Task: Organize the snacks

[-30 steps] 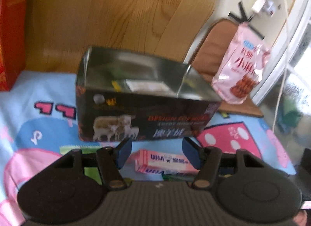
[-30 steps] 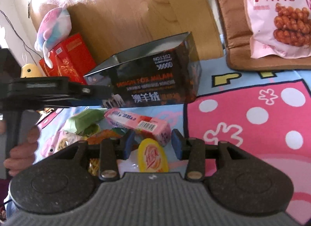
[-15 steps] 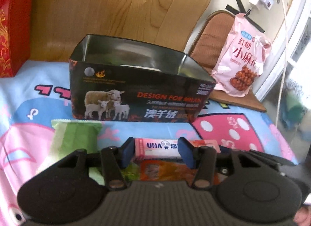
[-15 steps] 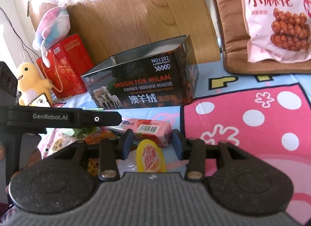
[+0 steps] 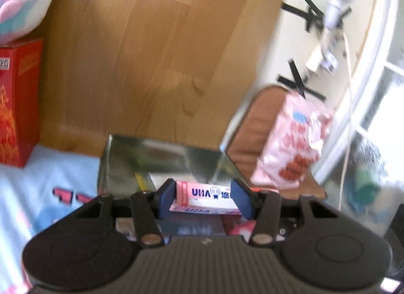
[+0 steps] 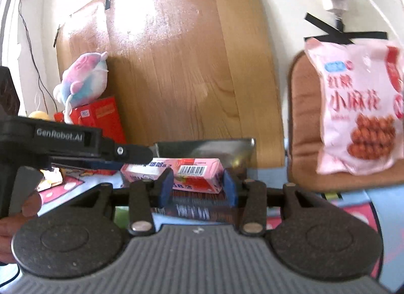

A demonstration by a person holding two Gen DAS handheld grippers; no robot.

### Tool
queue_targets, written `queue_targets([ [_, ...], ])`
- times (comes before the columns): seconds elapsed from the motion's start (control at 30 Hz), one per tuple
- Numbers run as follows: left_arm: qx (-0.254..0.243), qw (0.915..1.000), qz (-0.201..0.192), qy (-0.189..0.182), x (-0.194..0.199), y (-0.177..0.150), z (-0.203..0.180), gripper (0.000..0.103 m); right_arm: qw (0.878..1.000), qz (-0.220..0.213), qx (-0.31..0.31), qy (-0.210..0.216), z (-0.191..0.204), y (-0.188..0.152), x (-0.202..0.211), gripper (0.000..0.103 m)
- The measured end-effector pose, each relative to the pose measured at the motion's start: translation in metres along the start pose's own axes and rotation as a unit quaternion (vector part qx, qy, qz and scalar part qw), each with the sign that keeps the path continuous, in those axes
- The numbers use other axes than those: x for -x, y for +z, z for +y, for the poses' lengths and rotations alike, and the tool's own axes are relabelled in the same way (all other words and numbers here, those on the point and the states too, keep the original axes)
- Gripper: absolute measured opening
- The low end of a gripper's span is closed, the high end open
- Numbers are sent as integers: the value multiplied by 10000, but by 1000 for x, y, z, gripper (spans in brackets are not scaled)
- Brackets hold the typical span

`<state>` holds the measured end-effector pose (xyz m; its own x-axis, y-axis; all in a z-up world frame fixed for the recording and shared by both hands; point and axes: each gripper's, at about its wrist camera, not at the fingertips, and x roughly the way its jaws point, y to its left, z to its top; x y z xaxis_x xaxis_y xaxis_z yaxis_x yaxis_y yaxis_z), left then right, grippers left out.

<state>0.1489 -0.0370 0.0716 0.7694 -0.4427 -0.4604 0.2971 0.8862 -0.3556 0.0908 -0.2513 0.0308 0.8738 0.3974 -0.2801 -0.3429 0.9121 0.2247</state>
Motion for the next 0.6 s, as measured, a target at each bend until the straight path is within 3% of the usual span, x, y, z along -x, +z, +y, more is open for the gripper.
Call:
queue_targets([
  [0.13, 67, 9997, 52, 209, -24, 15, 18, 48, 10000, 42, -60, 36, -3, 15, -33, 46],
  [0.3, 162, 9985, 159, 493, -45, 18, 33, 51, 9992, 391, 26, -108, -2, 15, -73, 48],
  [0.47, 215, 9992, -139, 321, -10, 11, 44, 51, 9998, 176, -66, -94, -4, 14, -50, 48],
  [0.6, 359, 9987, -255, 271, 30, -6, 61, 51, 9985, 354, -374, 200, -4, 4, -25, 48],
])
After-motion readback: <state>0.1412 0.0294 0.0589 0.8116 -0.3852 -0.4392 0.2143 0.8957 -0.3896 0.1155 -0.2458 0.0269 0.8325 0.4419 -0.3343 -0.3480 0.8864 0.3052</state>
